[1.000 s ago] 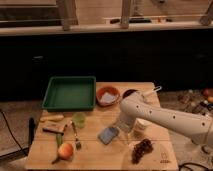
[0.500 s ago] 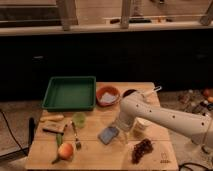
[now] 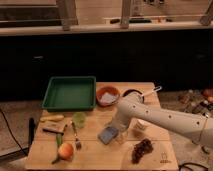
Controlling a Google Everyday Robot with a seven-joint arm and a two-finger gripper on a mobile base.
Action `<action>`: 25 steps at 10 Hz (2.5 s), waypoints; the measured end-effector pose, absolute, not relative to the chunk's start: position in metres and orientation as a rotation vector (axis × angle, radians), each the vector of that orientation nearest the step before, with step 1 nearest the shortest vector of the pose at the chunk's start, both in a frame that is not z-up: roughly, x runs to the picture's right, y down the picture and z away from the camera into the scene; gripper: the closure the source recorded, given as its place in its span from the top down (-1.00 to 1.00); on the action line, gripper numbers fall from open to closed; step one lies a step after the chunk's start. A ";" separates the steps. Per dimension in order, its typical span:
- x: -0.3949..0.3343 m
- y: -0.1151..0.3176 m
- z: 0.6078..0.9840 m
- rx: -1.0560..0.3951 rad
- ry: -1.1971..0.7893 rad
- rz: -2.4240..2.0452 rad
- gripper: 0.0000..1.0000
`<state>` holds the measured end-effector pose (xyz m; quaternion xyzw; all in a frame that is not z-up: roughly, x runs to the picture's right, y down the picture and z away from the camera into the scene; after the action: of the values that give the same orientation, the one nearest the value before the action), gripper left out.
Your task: Wipe table surface with sponge
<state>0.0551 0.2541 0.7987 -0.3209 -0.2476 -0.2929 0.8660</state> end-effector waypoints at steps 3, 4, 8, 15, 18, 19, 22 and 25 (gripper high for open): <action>0.049 0.260 0.810 -0.672 -0.509 -0.595 0.60; 0.048 0.260 0.813 -0.671 -0.506 -0.591 0.53; 0.047 0.258 0.819 -0.673 -0.495 -0.576 -0.22; 0.050 0.244 0.822 -0.676 -0.457 -0.587 -1.00; 0.052 0.237 0.823 -0.672 -0.432 -0.591 -1.00; 0.054 0.233 0.825 -0.671 -0.422 -0.591 -1.00; 0.057 0.215 0.840 -0.659 -0.416 -0.586 -1.00; 0.037 0.207 0.849 -0.654 -0.451 -0.625 -1.00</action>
<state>0.0366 0.2066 0.8485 -0.3130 -0.2160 -0.2996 0.8750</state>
